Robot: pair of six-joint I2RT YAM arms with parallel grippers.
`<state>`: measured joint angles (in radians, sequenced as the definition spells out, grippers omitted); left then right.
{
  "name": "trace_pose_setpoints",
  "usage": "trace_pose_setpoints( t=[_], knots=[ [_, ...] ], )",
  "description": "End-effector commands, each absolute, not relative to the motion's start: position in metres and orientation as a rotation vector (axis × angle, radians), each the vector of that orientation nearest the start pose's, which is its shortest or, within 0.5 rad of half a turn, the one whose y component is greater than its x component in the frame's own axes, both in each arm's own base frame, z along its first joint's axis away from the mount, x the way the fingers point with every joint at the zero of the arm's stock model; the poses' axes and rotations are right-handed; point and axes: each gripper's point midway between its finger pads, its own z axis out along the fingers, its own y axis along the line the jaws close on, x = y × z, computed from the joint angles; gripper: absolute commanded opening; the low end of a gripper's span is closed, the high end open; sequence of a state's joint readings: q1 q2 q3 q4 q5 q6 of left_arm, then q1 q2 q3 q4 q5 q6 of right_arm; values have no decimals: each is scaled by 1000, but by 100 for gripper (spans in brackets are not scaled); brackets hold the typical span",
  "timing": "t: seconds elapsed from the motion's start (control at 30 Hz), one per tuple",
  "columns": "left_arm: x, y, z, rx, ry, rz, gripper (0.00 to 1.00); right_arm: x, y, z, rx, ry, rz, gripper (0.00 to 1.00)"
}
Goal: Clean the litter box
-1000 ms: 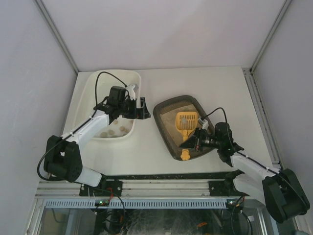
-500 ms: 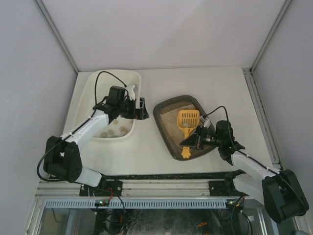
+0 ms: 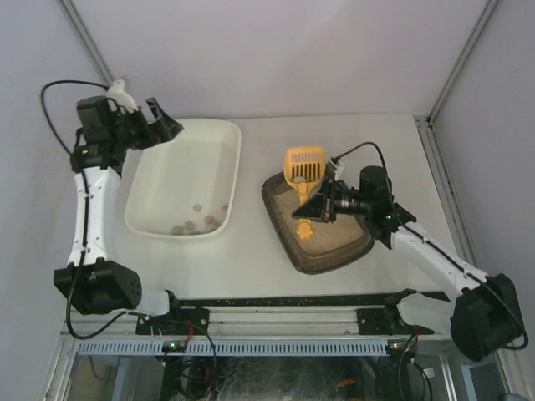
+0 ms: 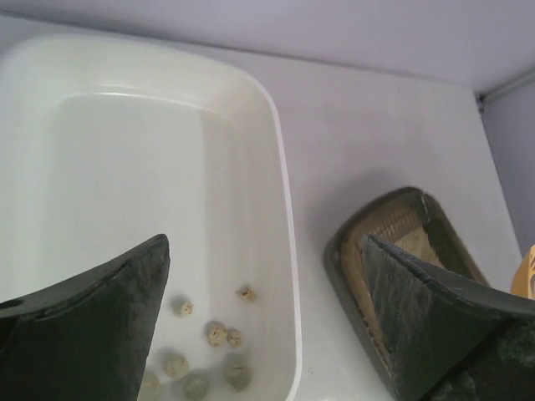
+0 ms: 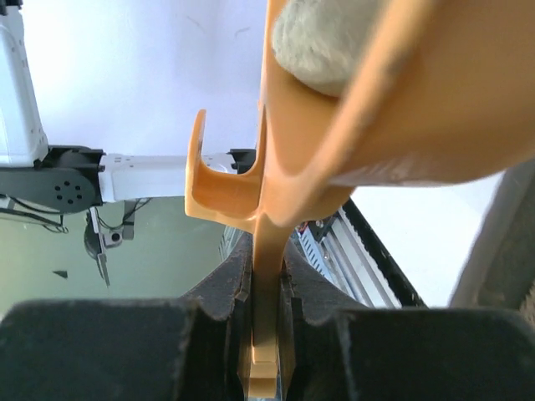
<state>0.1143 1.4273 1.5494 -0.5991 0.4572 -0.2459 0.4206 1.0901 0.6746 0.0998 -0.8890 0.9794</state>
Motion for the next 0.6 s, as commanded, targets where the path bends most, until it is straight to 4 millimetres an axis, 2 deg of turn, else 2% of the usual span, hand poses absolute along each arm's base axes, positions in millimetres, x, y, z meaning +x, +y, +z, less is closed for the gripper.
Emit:
trace_pose_setpoints(
  t=[0.0,0.1,0.17,0.23,0.27,0.37,0.5,0.57],
  knots=[
    [378,-13,372,-165,1944,-604,100,217,302,253,-261,2165,1730,0],
    [367,33,368,-338,1989,-471,100,228,340,251,-340,2229,1760,0],
    [362,54,360,-362,2036,-371,100,237,367,234,-387,2306,1753,0],
    [356,70,348,-366,2109,-278,100,244,391,226,-447,2368,1726,0],
    [353,75,340,-371,2146,-253,100,251,403,229,-476,2384,1705,0],
    [345,90,323,-398,2204,-212,96,257,428,215,-541,2472,1615,0],
    [338,106,316,-436,2197,-196,95,257,452,191,-700,2580,1265,0],
    [337,109,315,-434,2196,-191,95,256,451,178,-769,2645,1028,0]
  ],
)
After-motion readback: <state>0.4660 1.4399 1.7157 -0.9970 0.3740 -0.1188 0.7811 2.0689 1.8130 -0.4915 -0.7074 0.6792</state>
